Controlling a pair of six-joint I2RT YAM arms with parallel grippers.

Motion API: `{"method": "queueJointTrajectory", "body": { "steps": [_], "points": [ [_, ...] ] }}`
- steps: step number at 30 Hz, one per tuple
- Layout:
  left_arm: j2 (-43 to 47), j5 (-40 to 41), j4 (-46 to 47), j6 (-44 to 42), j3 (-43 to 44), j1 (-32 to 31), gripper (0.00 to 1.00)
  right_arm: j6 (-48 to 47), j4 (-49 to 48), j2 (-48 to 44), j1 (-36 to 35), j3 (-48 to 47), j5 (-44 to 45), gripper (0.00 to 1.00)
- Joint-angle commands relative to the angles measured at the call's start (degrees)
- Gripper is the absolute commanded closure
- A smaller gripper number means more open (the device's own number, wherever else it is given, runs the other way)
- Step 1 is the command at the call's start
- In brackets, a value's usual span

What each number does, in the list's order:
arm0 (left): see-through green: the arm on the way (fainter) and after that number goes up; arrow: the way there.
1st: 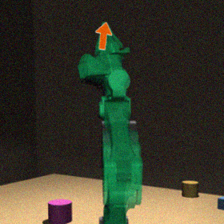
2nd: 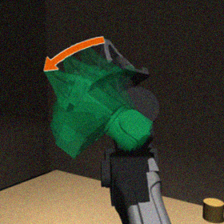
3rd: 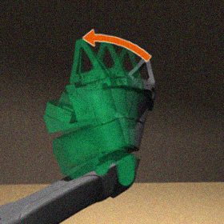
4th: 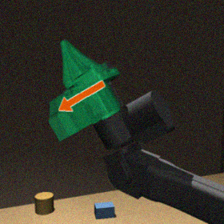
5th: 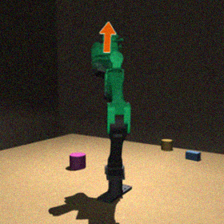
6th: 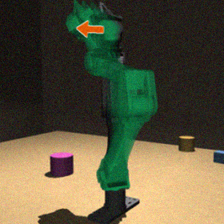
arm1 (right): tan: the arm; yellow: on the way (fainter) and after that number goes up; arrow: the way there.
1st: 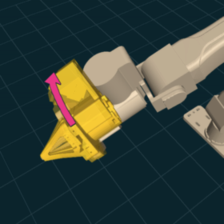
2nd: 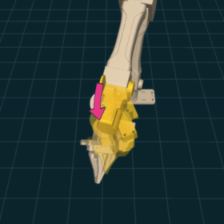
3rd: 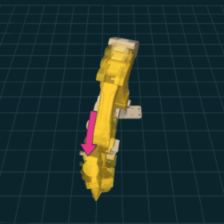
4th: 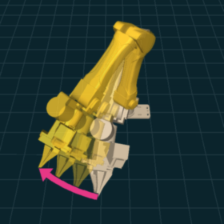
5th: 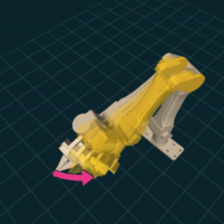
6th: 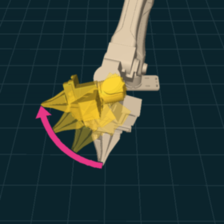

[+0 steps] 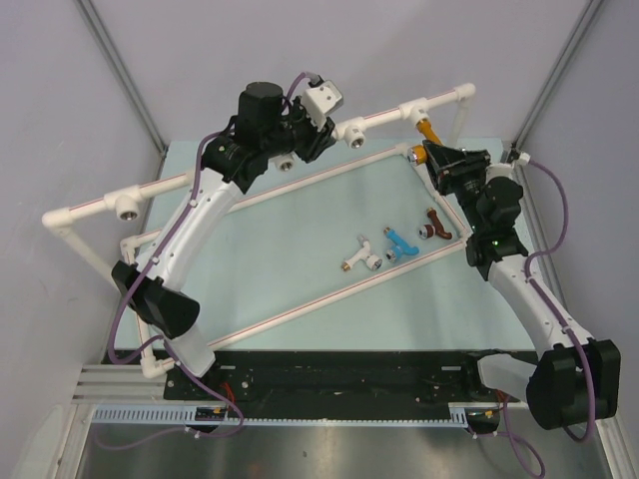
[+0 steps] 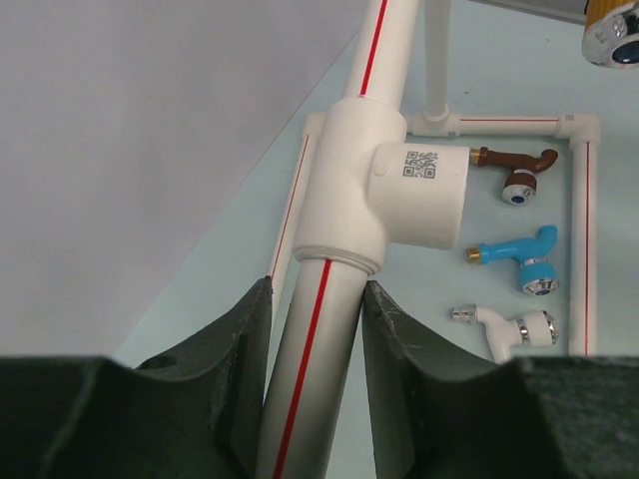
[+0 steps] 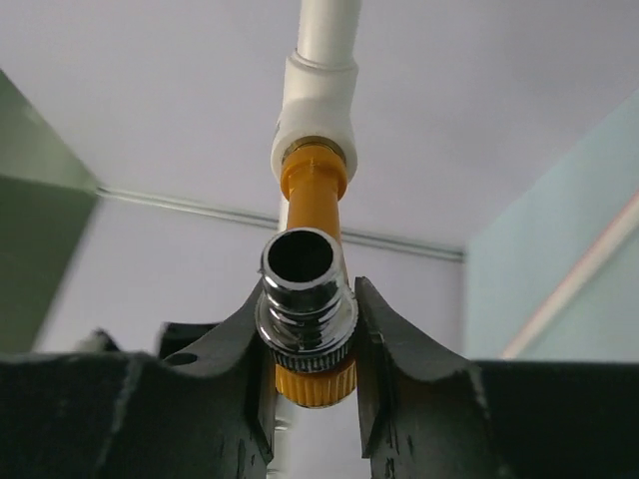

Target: Install the water faucets

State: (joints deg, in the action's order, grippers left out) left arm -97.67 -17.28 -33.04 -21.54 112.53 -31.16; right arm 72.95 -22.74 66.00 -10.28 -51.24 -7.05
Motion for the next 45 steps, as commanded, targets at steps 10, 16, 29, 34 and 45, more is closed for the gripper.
{"method": "queueJointTrajectory", "body": {
  "steps": [10,16,29,34,45],
  "points": [
    [-0.9,-4.3,-13.6,7.6,-2.7,-2.9,1.00,23.5,-15.4,-3.5,0.7,5.2,5.6,0.29],
    [-1.1,-4.3,-13.8,7.5,-2.4,-2.9,1.00,10.8,-0.8,-10.0,2.3,6.7,3.5,0.10],
    [-1.7,-5.1,-13.7,7.6,-2.4,-2.8,1.00,-34.0,14.2,-22.1,9.8,4.8,2.5,0.00],
    [-1.6,-5.0,-13.8,7.6,-2.5,-2.8,1.00,-67.3,17.5,-20.4,7.6,-1.7,-1.8,0.00],
    [-0.9,-4.9,-13.8,7.7,-2.7,-2.8,1.00,-117.2,28.7,-13.5,-7.9,-11.2,4.5,0.00]
  ]
}}
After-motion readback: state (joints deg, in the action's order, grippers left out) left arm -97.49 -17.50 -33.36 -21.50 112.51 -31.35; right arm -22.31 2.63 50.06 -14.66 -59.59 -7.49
